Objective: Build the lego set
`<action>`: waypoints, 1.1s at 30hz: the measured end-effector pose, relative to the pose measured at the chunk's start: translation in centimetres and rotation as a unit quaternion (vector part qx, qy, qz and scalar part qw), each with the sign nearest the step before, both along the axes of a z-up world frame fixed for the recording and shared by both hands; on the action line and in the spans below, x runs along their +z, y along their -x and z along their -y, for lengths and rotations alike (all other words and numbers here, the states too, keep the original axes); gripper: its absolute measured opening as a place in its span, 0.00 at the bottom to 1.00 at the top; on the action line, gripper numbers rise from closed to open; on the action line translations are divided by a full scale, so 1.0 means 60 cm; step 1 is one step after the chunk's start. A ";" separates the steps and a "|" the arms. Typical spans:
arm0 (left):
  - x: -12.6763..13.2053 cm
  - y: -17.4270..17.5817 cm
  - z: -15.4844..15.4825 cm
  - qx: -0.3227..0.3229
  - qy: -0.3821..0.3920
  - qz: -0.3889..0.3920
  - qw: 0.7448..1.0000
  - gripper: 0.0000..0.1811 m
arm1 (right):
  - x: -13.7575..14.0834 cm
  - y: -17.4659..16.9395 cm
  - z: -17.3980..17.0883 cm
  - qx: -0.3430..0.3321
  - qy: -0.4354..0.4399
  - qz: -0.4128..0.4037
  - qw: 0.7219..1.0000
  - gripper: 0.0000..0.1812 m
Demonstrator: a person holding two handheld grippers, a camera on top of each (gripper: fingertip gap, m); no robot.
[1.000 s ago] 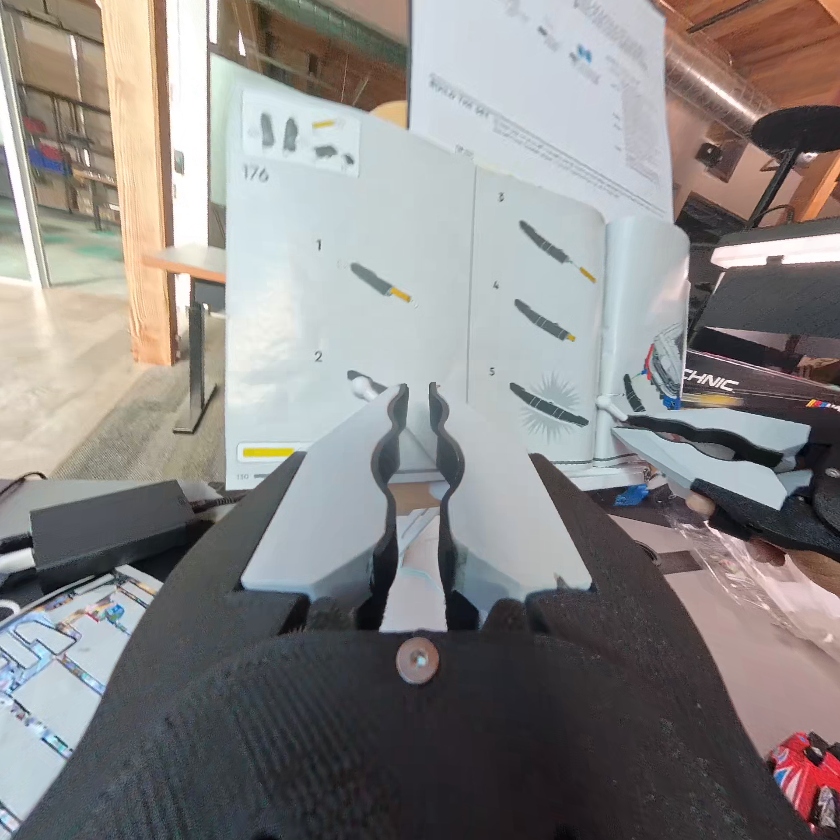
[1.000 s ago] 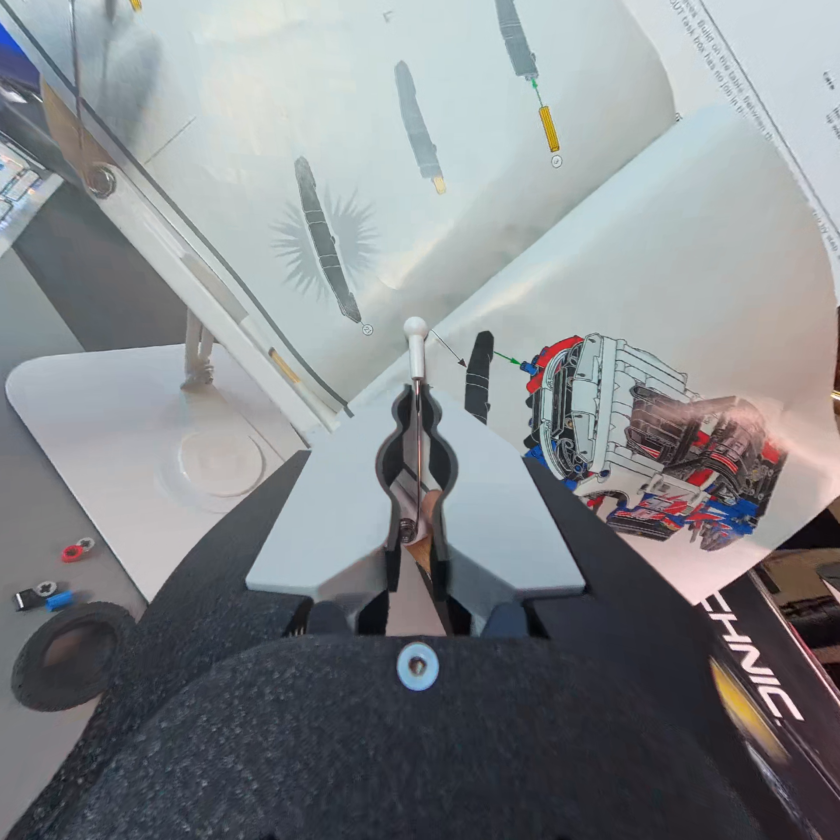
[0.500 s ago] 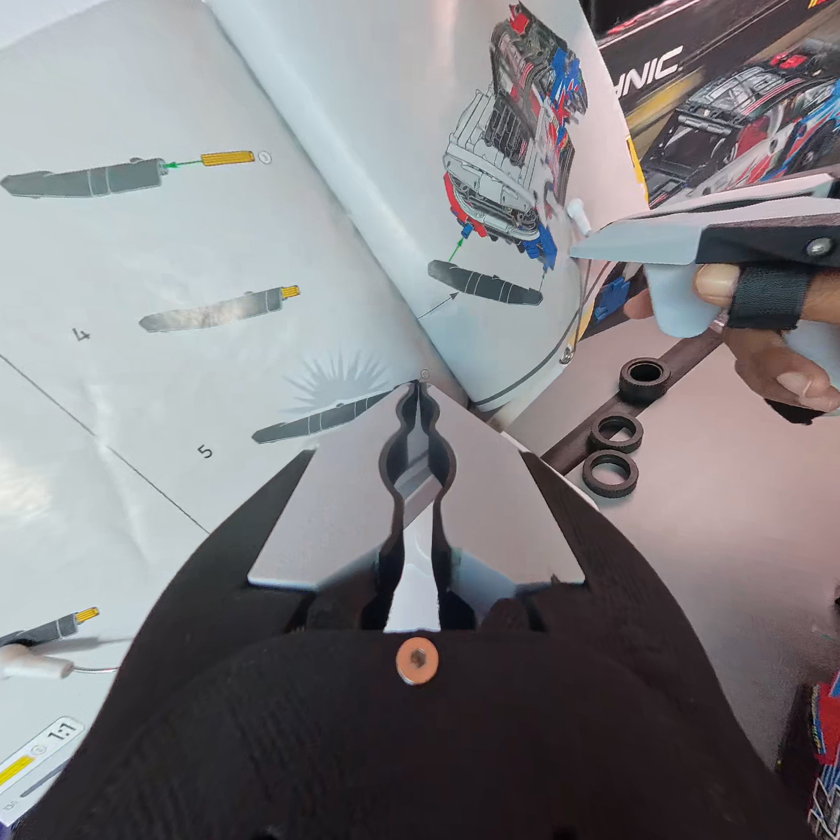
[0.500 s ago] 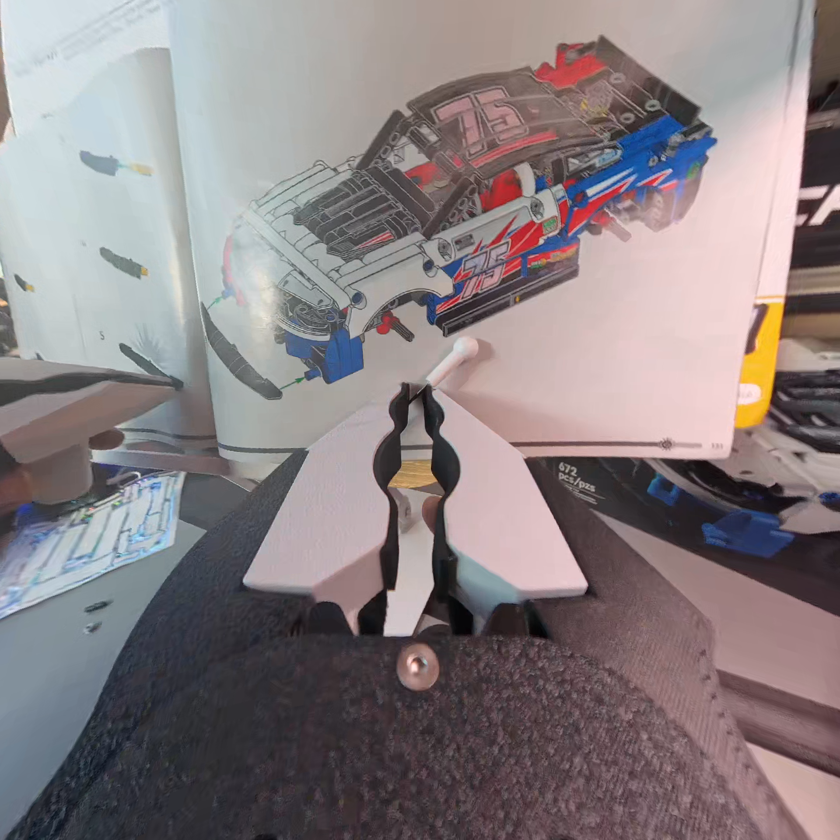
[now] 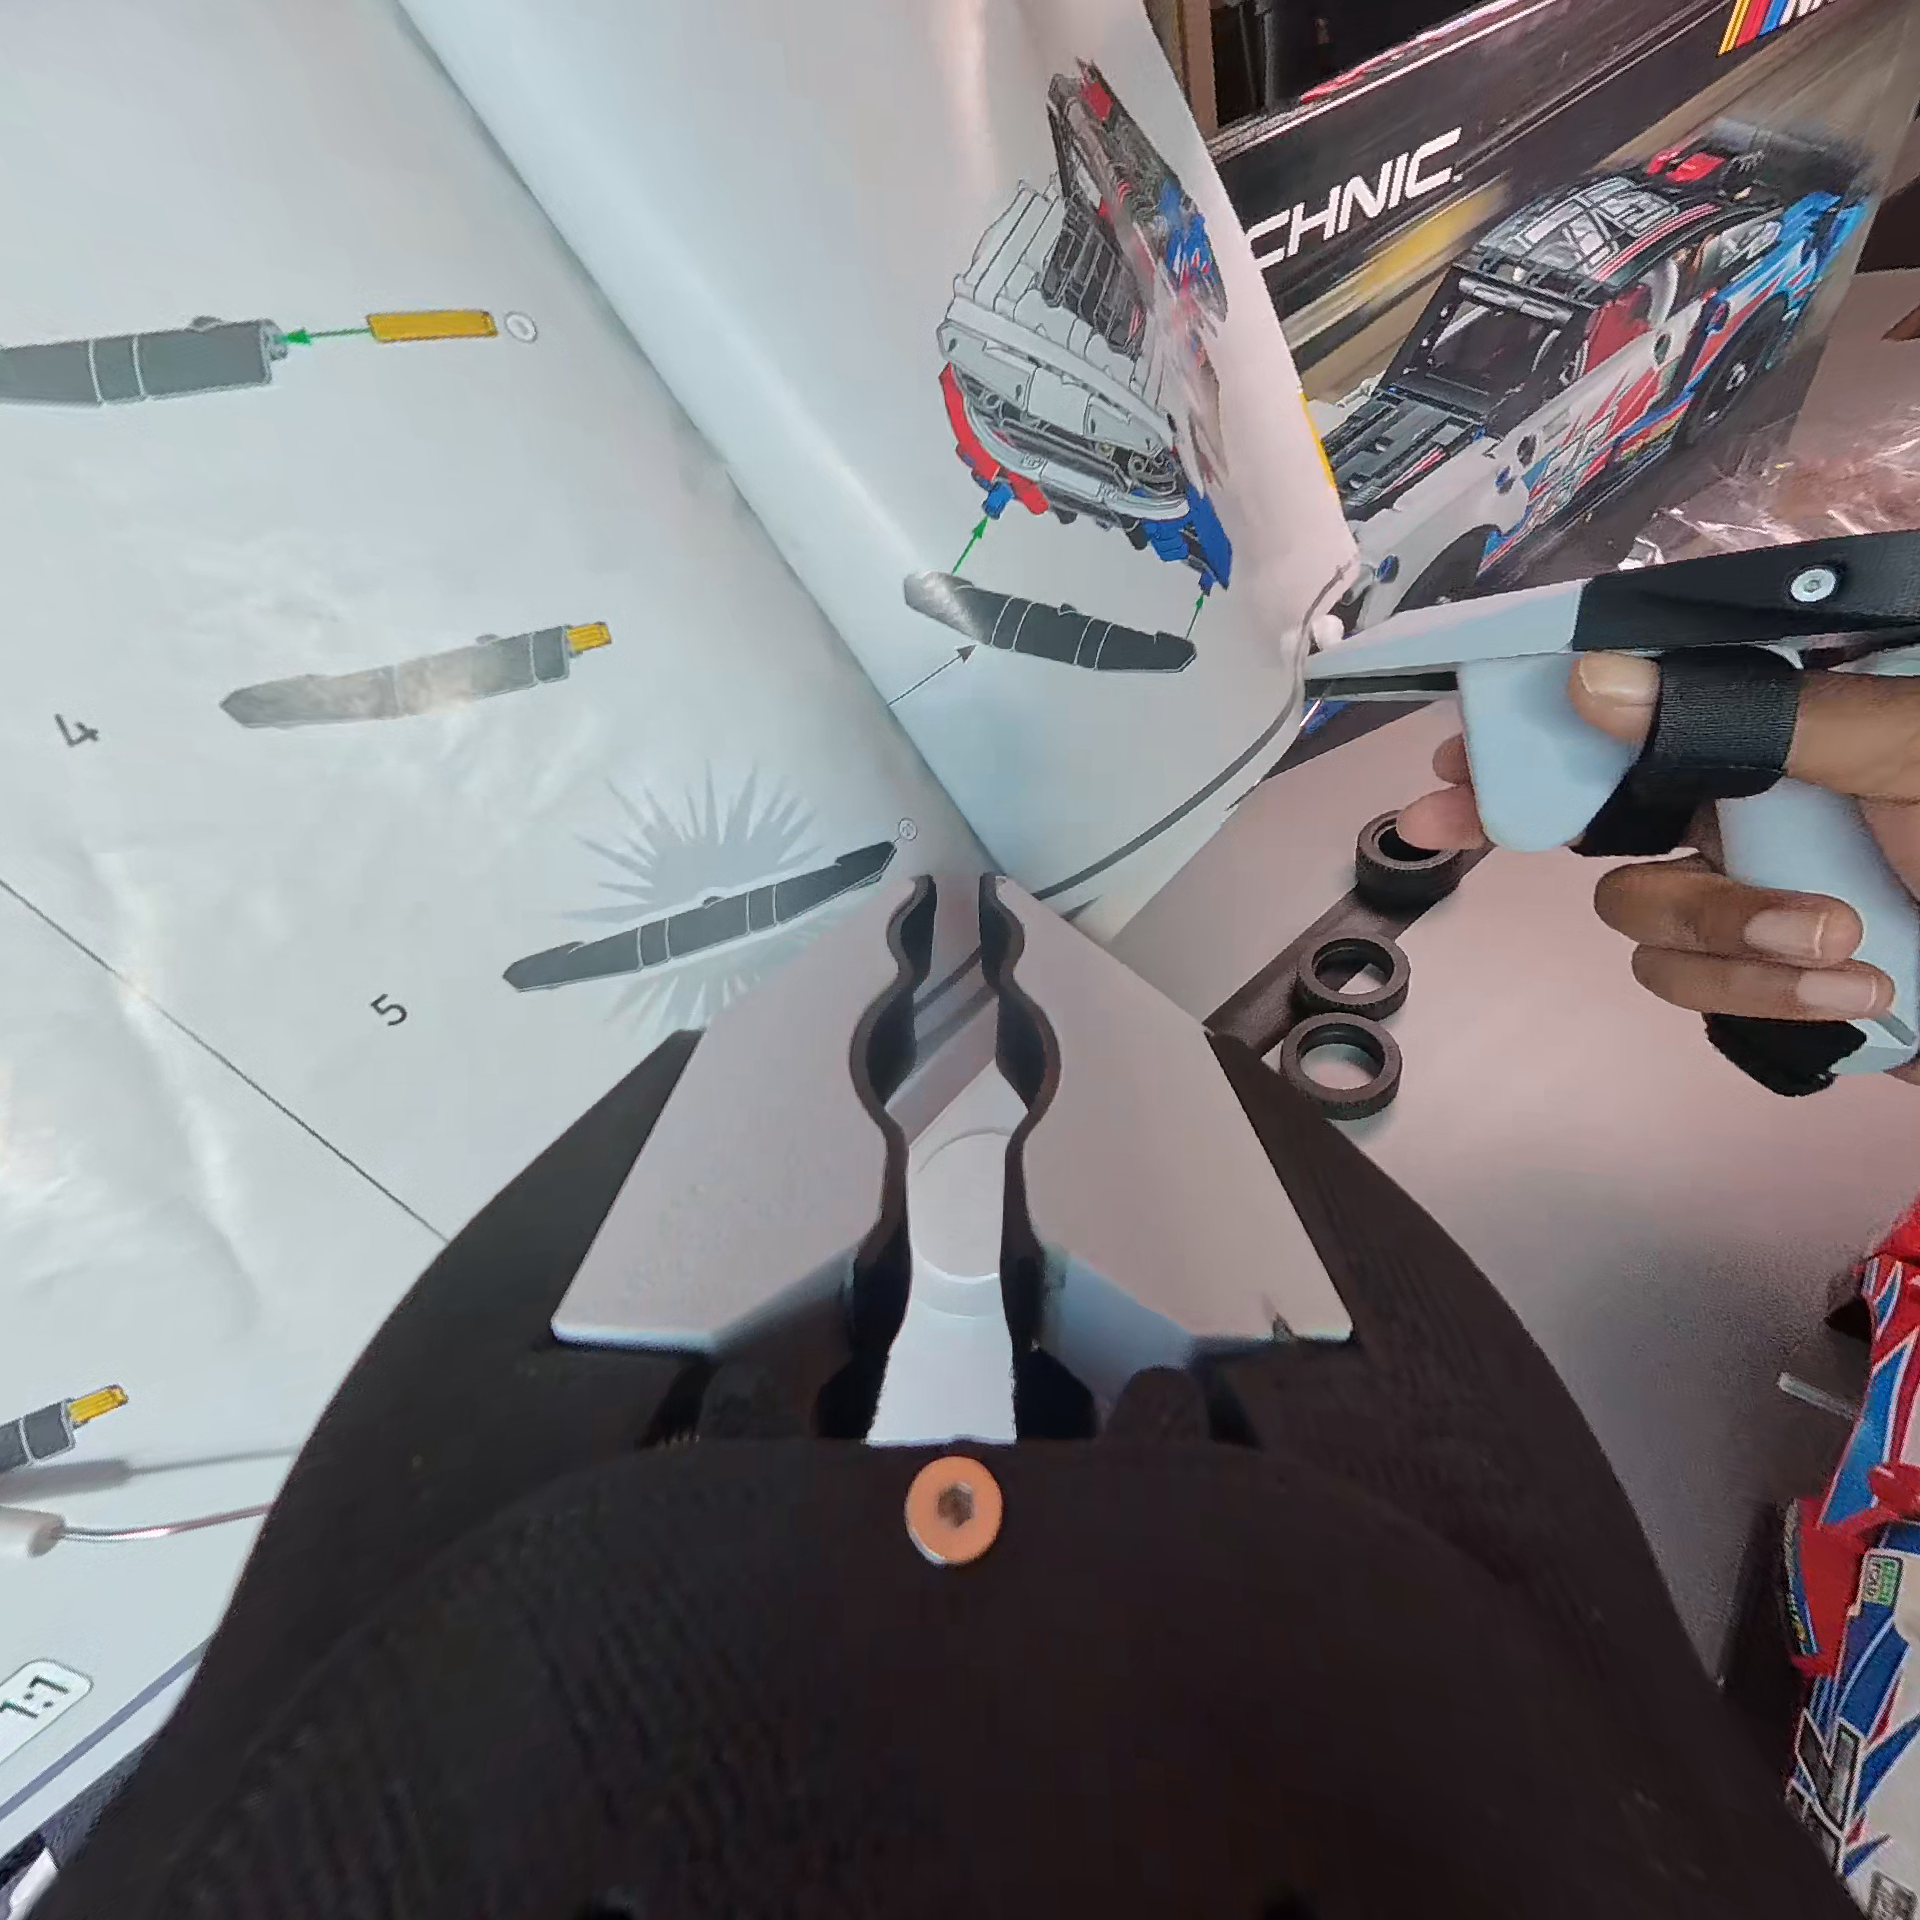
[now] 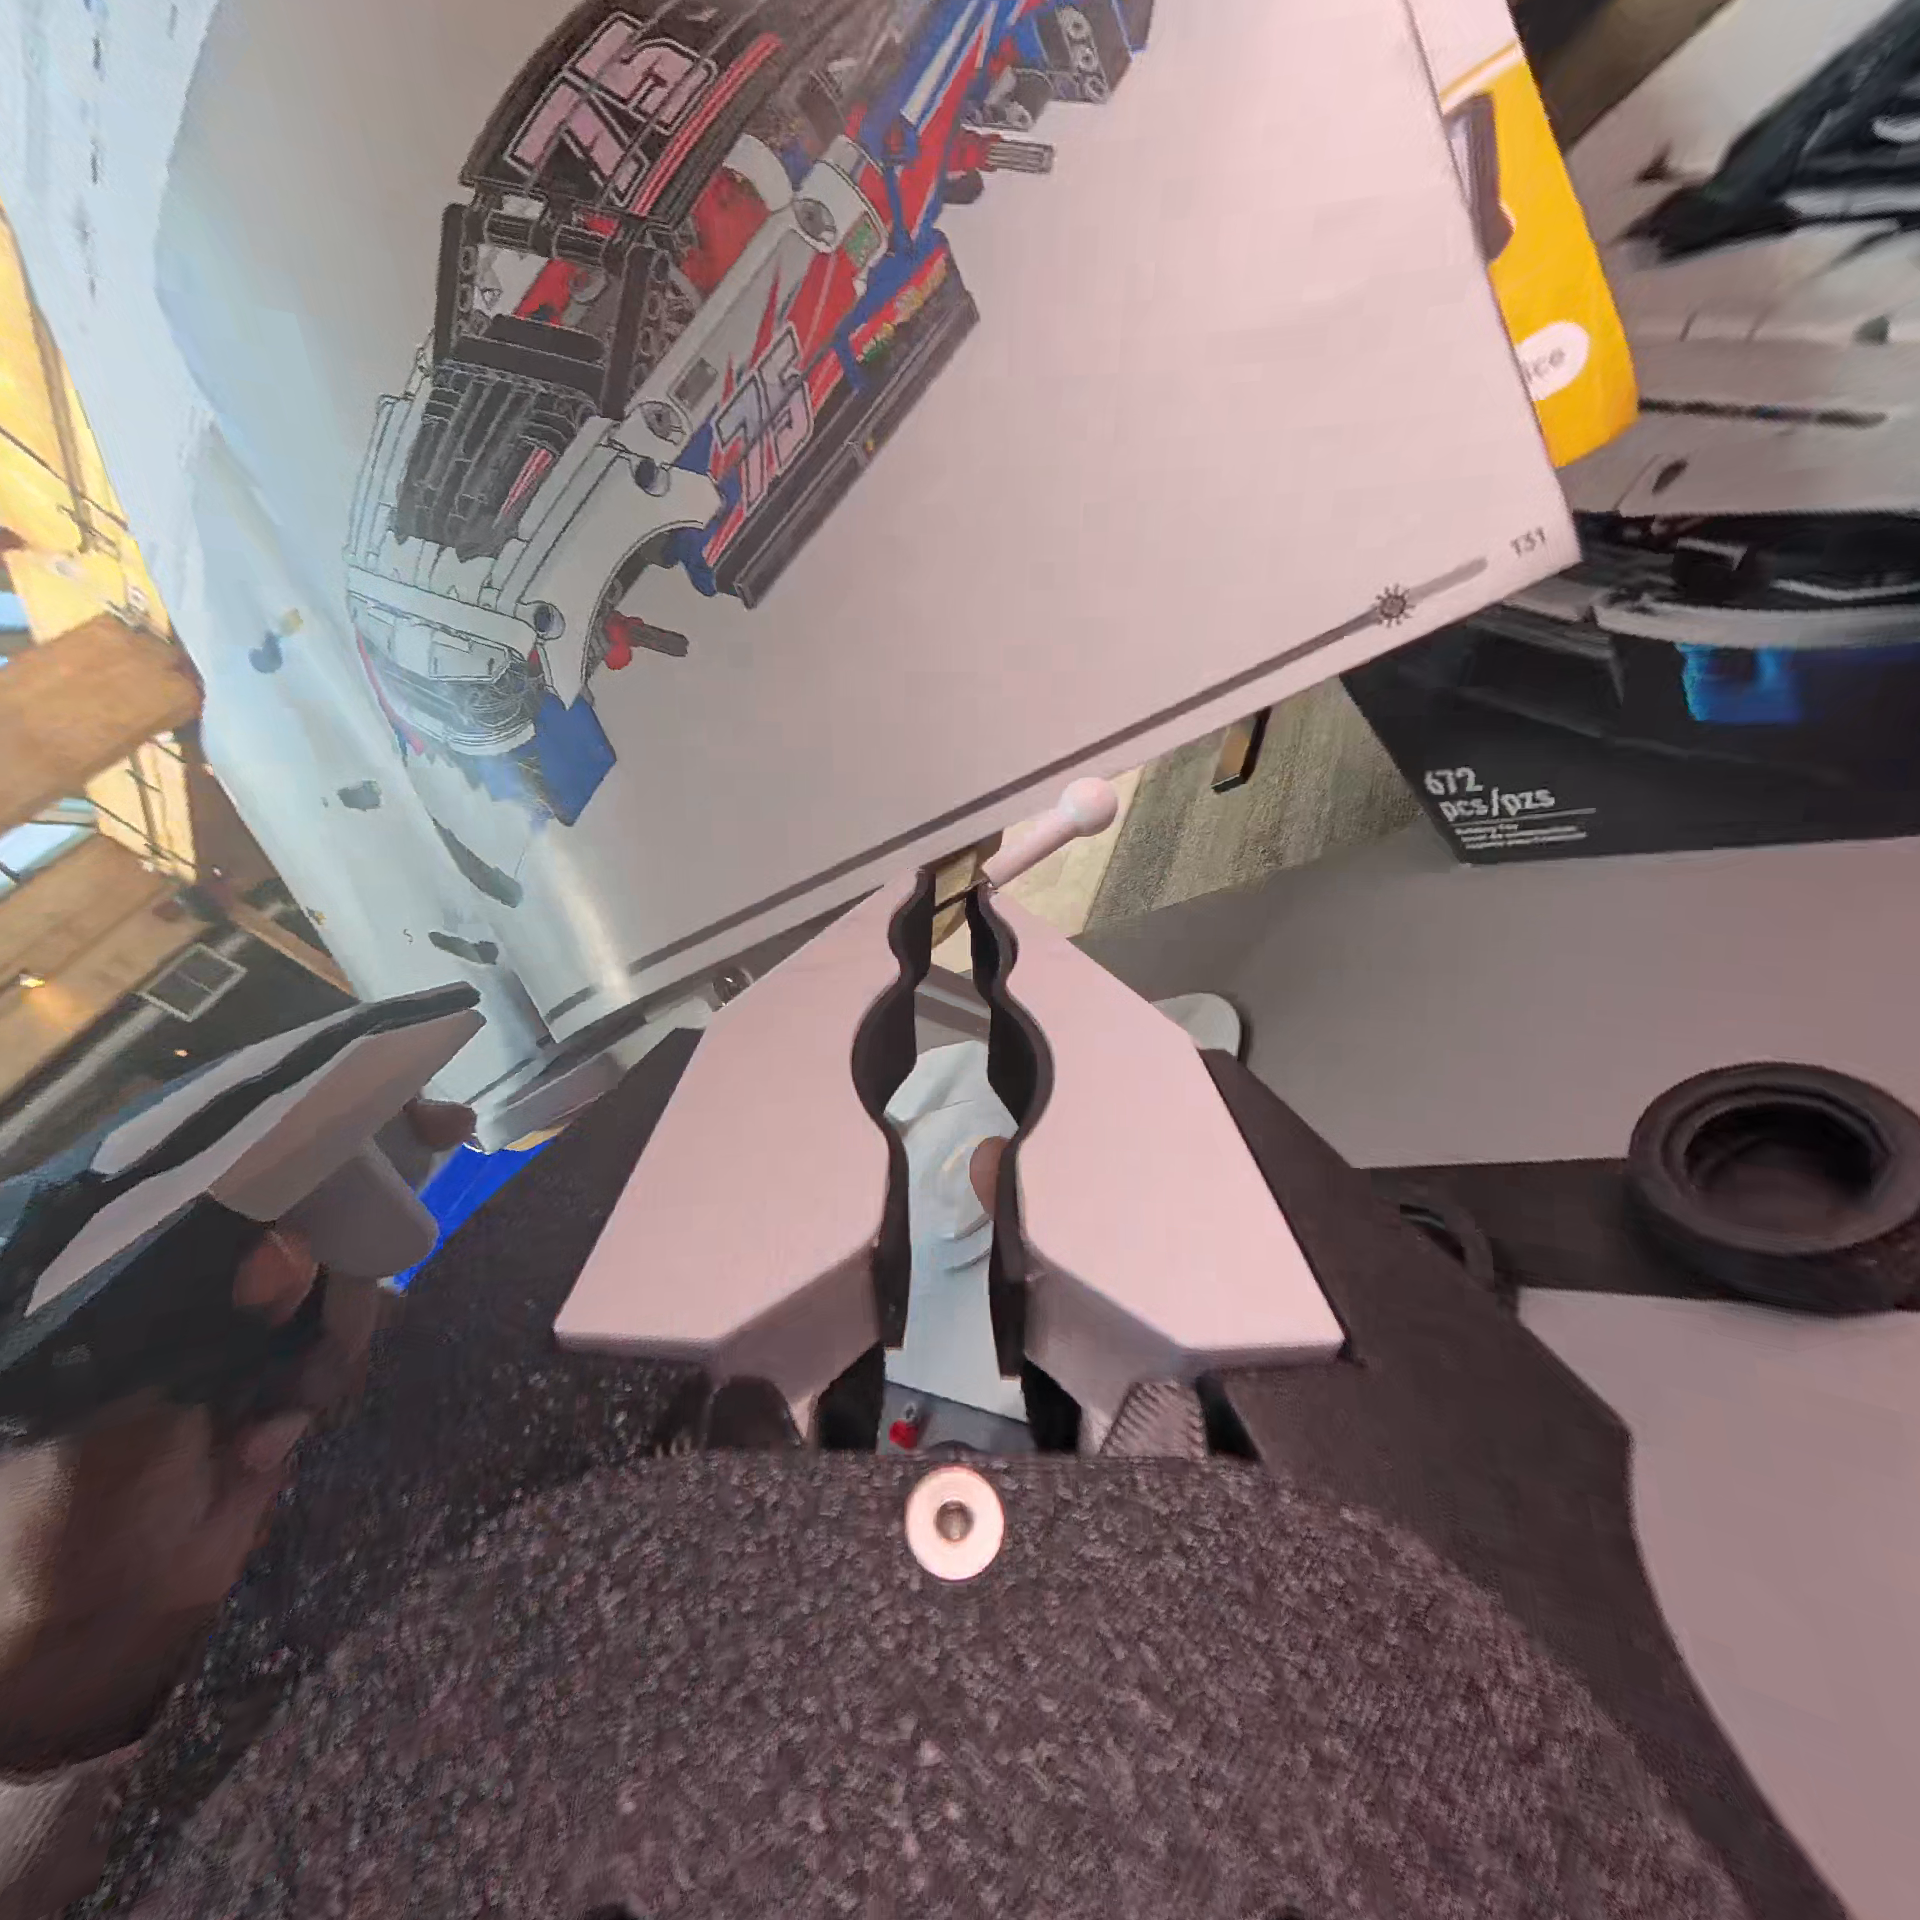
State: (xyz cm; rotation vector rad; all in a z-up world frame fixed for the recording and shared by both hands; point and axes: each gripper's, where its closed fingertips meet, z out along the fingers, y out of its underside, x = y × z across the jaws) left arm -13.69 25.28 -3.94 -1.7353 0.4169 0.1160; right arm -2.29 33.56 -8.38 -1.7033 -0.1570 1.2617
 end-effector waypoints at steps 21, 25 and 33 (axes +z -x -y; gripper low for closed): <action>-0.065 0.183 0.126 0.141 -0.024 0.154 0.978 0.06 | 0.101 0.094 0.088 0.006 -0.330 0.337 0.882 0.11; -0.012 0.100 0.116 0.056 -0.037 0.128 0.990 0.09 | 0.072 0.072 0.034 -0.019 -0.311 0.368 0.876 0.11; 0.011 -0.024 -0.038 -0.004 0.046 0.059 0.997 0.03 | 0.068 0.051 0.008 0.002 -0.270 0.337 0.902 0.15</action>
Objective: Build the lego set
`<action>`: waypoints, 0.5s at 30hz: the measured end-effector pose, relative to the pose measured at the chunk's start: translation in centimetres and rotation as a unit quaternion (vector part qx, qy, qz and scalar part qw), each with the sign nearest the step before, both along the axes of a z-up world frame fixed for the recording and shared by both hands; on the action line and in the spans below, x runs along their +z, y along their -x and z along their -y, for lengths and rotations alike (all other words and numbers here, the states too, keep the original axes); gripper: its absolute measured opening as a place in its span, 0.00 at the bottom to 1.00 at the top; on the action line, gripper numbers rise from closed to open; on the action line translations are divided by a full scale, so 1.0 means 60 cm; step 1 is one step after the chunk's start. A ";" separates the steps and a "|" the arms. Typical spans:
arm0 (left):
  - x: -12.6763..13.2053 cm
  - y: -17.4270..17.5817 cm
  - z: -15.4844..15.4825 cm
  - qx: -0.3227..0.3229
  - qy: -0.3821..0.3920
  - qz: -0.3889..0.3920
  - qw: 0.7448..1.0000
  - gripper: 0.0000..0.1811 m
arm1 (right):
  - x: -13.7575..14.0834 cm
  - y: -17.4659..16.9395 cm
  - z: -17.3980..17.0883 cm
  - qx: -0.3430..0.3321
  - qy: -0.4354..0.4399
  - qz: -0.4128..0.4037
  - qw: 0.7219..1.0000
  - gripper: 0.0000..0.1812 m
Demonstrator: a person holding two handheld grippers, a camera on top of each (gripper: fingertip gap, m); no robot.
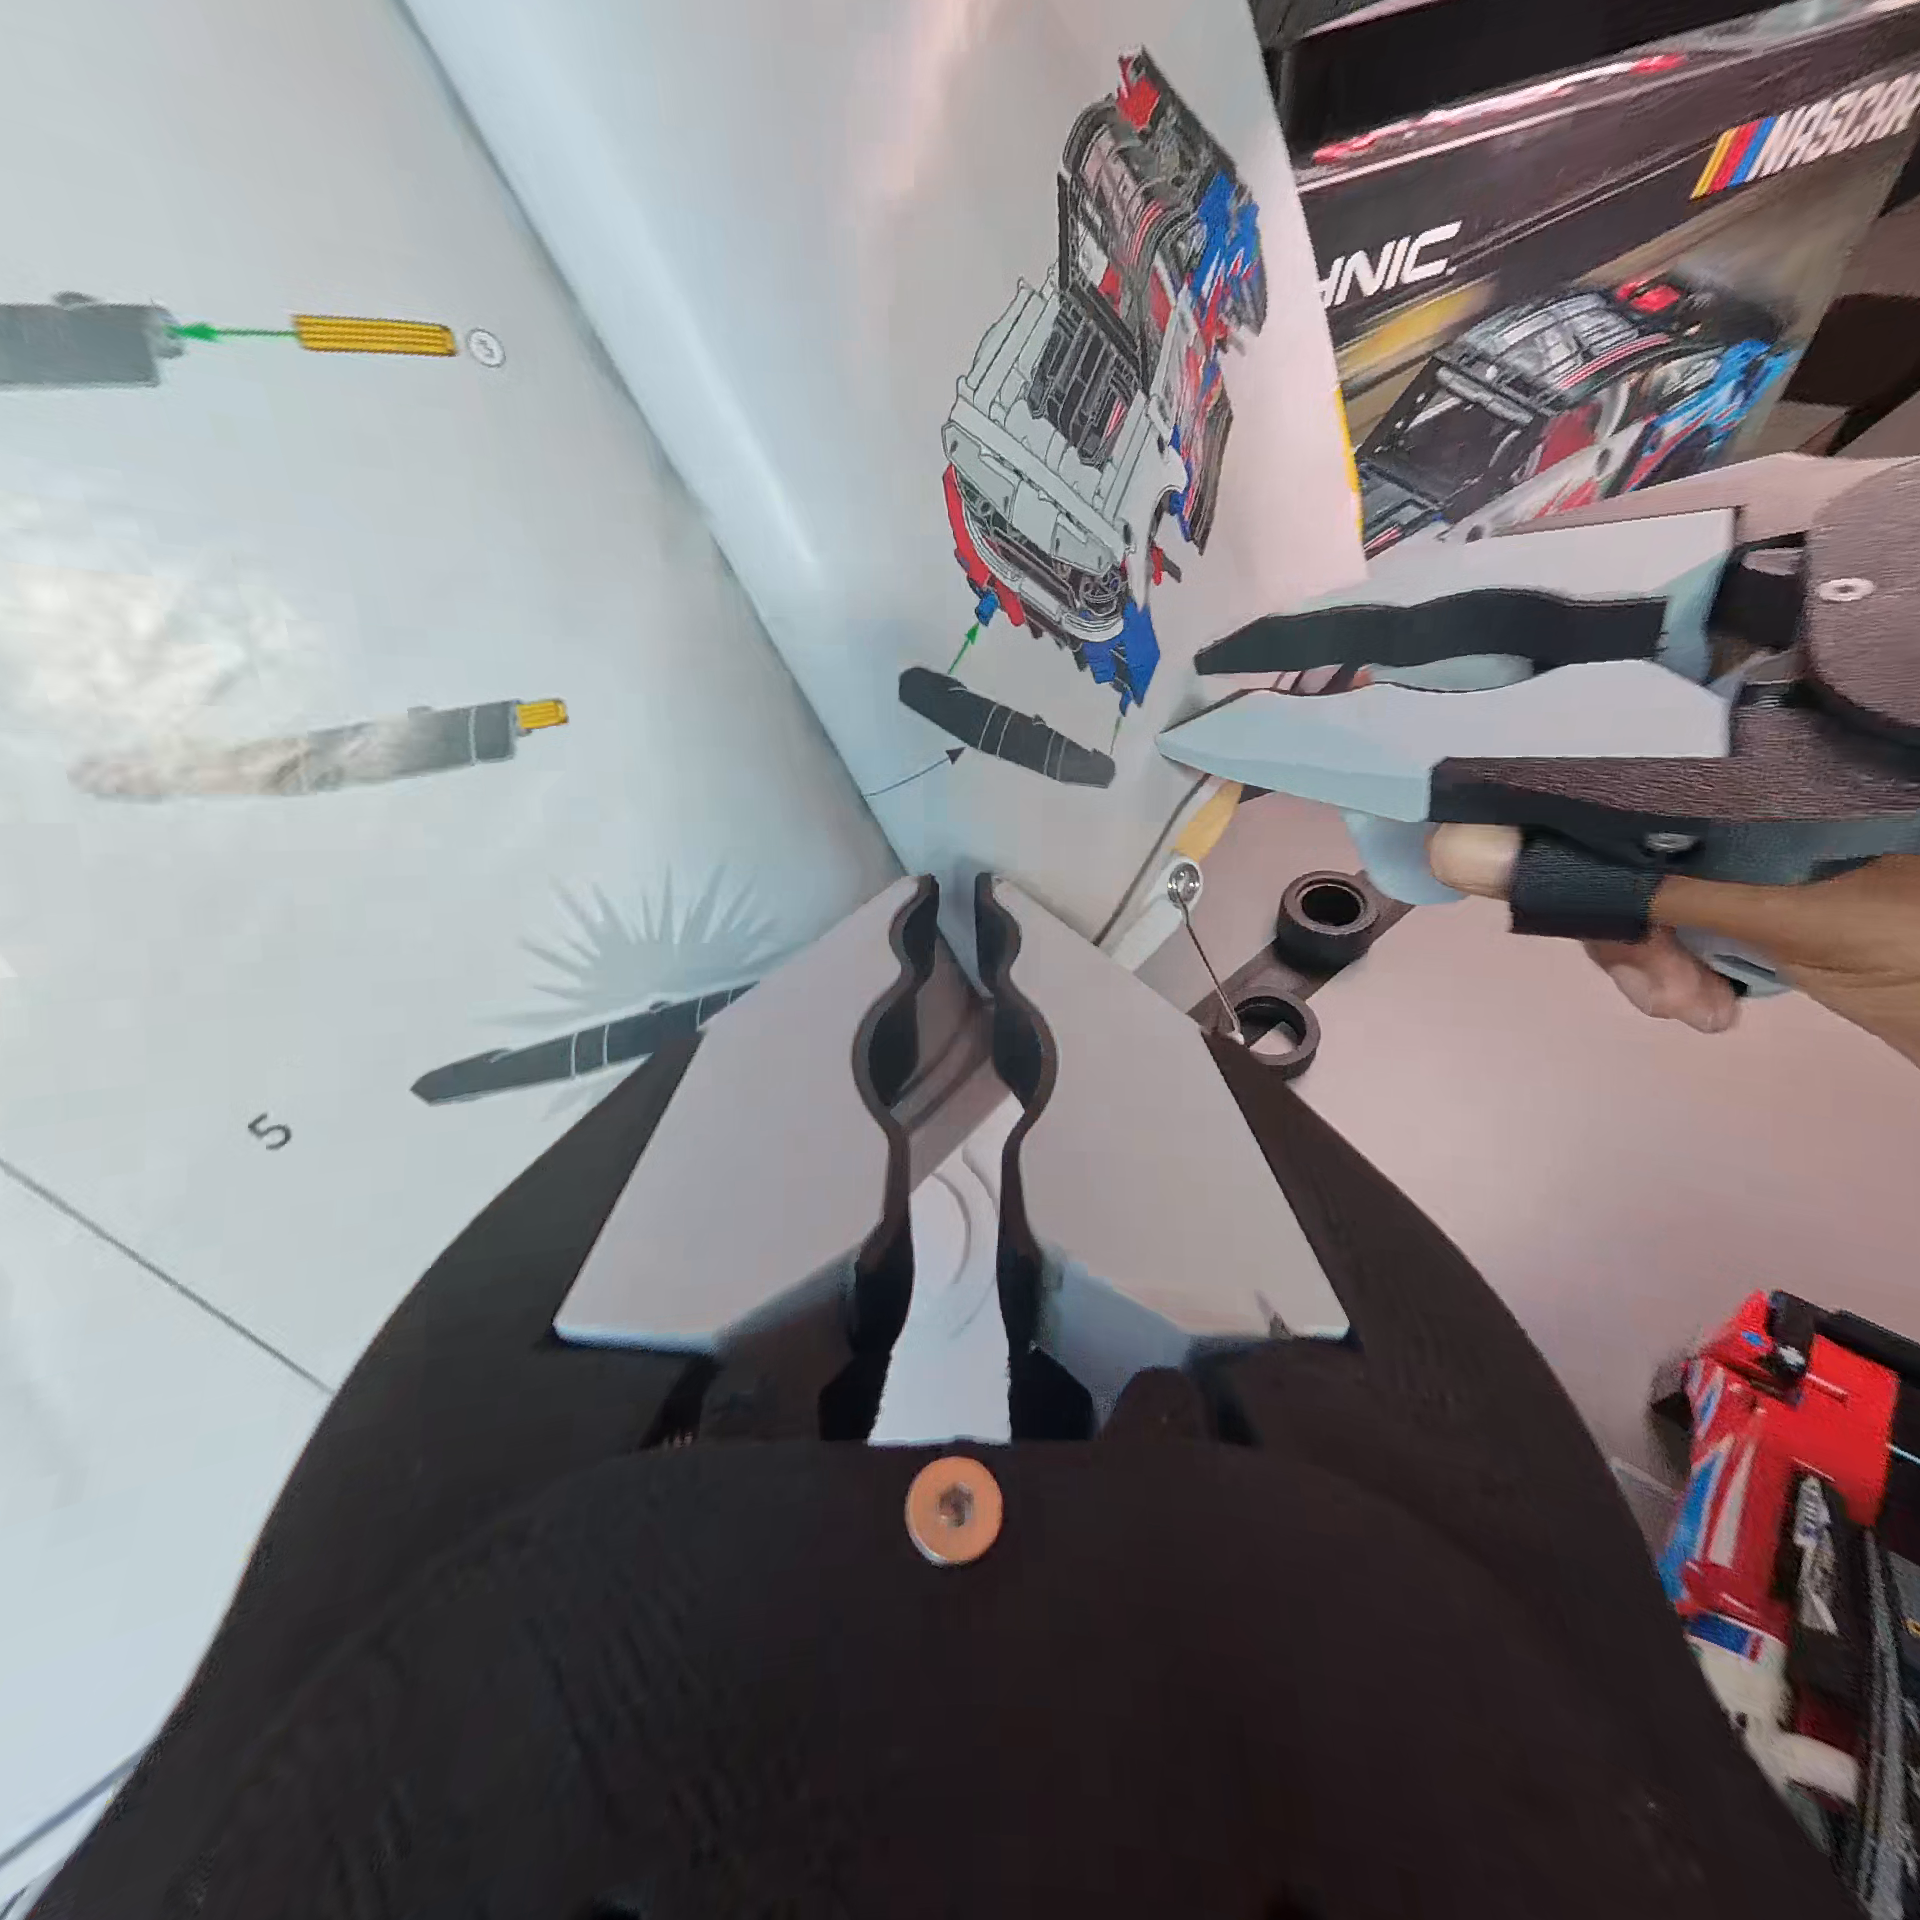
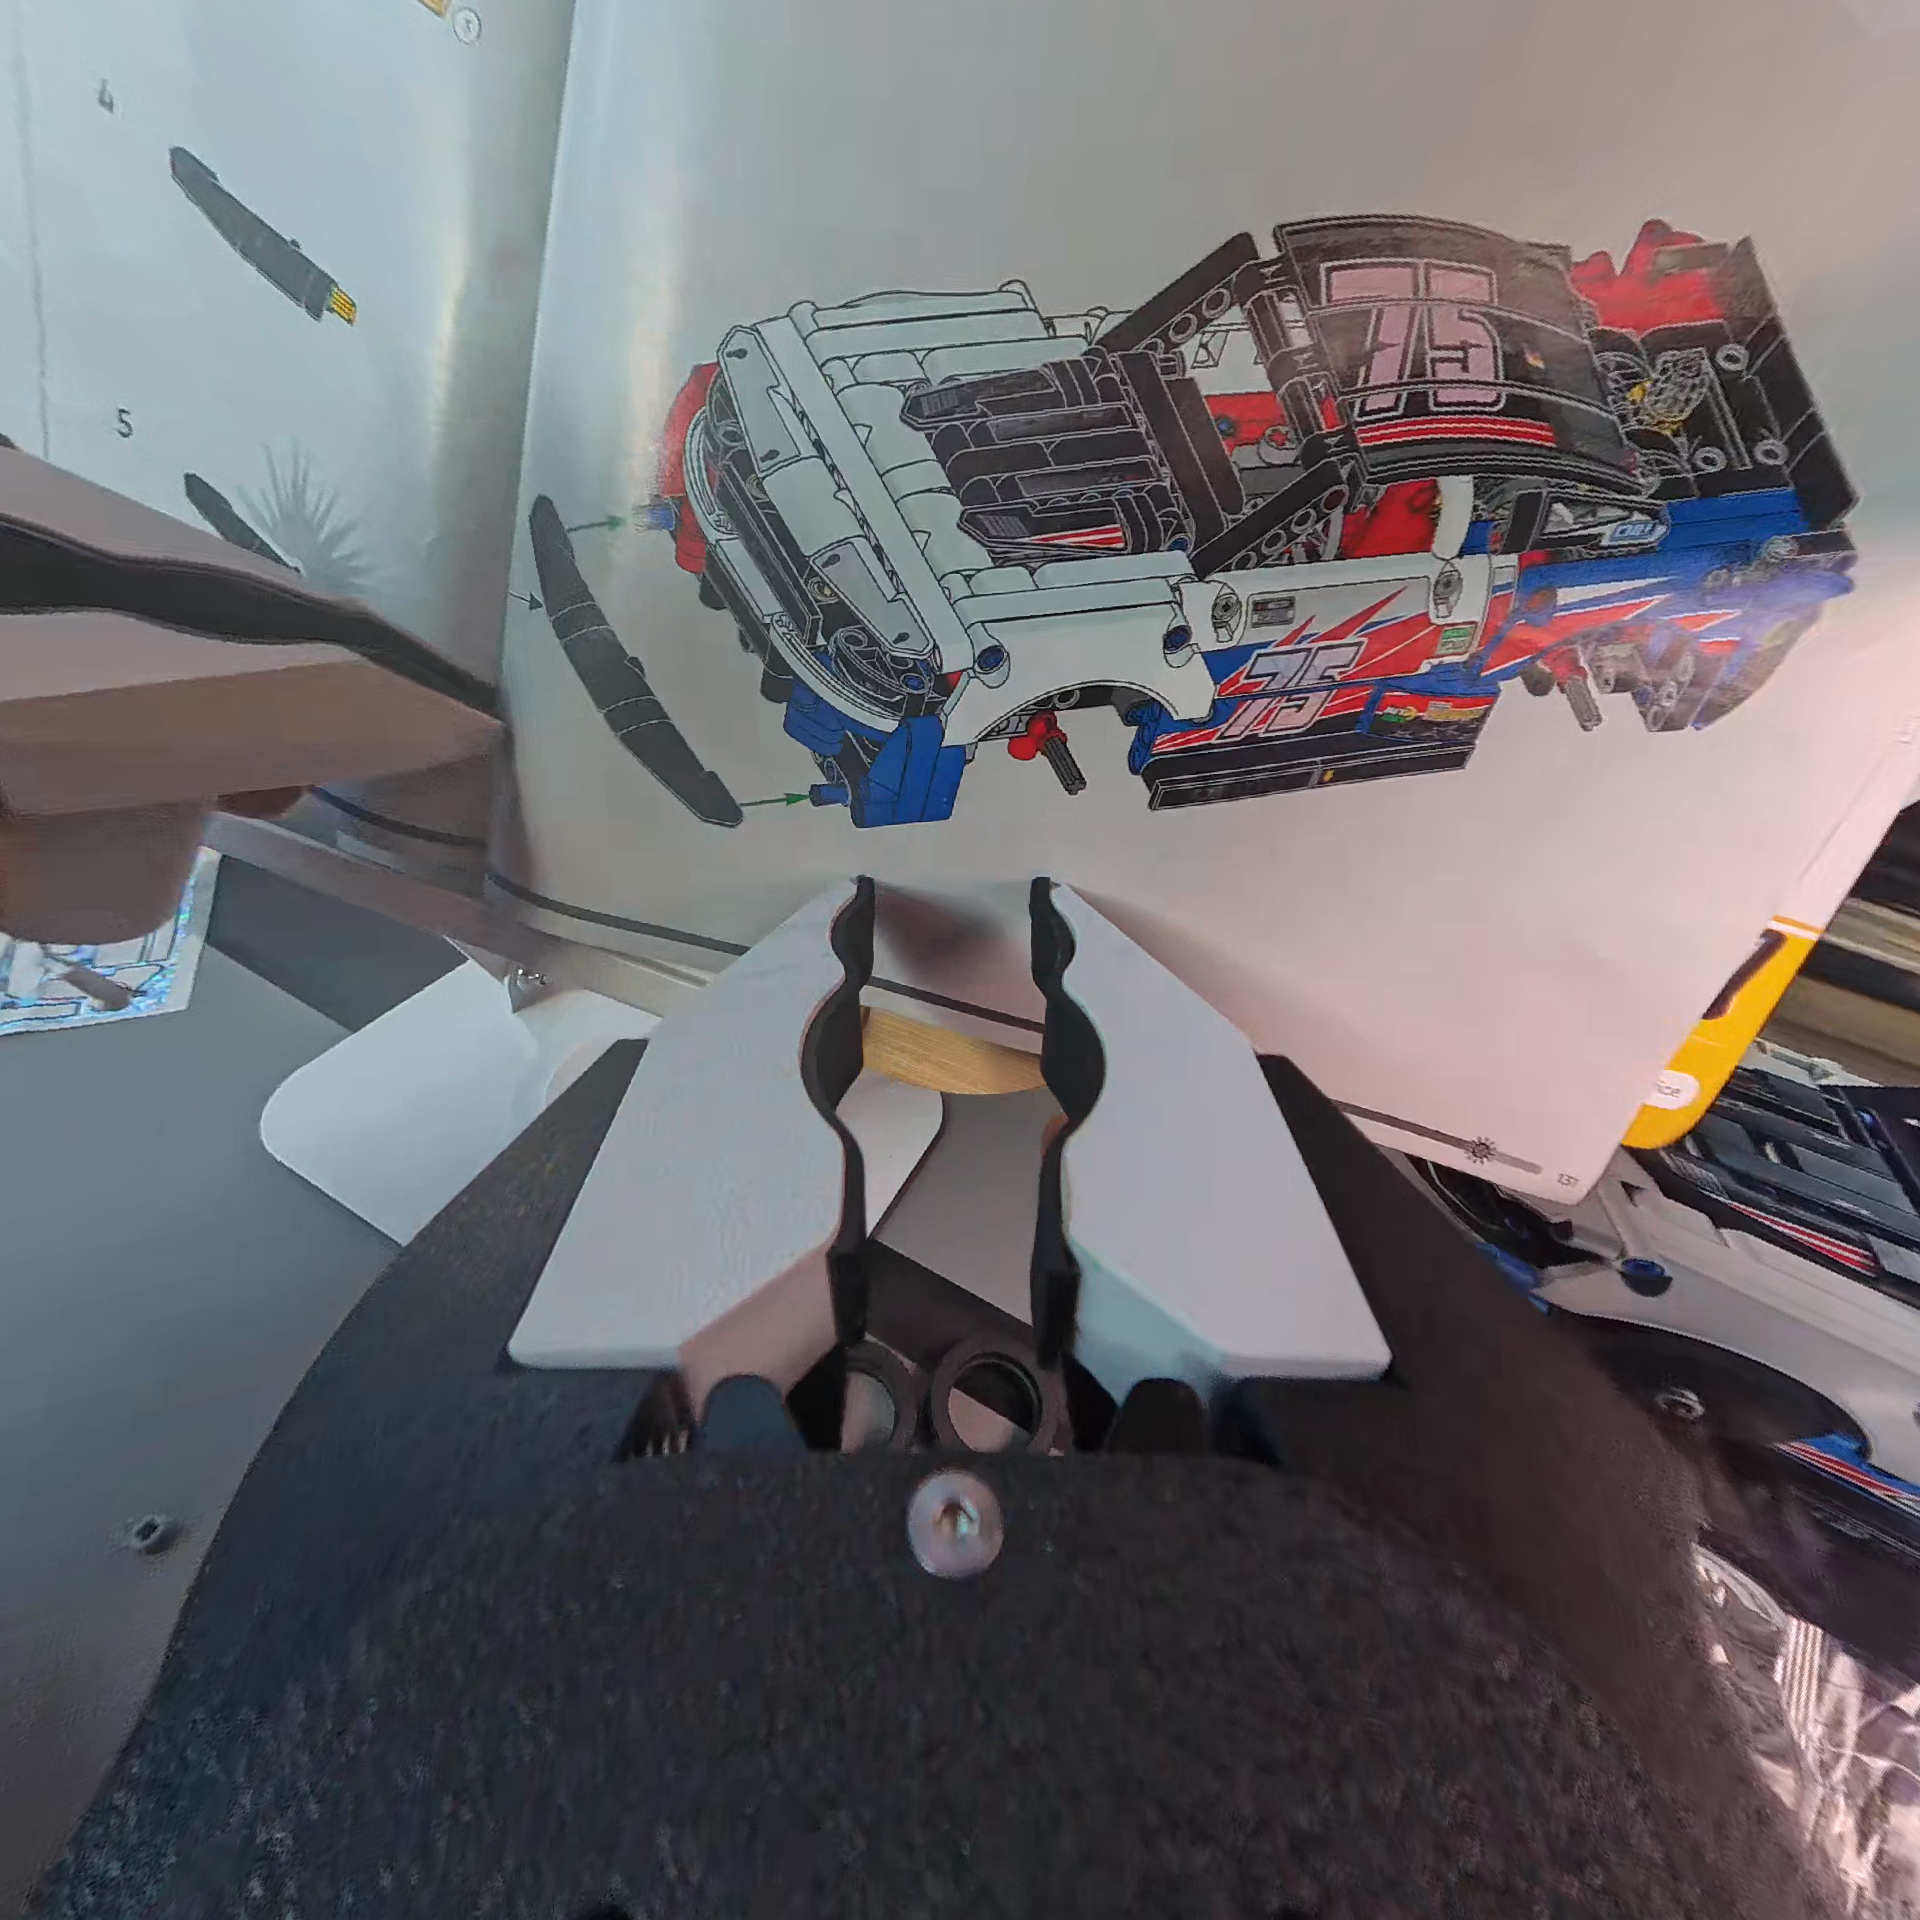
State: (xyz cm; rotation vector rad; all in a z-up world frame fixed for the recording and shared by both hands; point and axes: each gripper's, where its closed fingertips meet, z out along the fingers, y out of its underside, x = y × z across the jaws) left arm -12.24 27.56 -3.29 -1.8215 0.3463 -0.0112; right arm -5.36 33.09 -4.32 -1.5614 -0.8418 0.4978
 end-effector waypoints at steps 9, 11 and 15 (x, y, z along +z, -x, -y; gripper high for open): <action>-0.003 -0.003 -0.017 0.019 -0.011 -0.050 0.998 0.00 | 0.006 -0.004 -0.013 0.051 0.085 -0.048 0.994 0.65; -0.003 -0.003 -0.017 0.021 -0.005 -0.048 0.999 0.00 | -0.005 0.018 -0.008 0.051 0.095 -0.029 0.994 0.65; -0.003 -0.003 -0.018 0.018 -0.011 -0.057 0.998 0.00 | 0.011 0.014 0.009 -0.004 0.004 0.002 1.000 0.47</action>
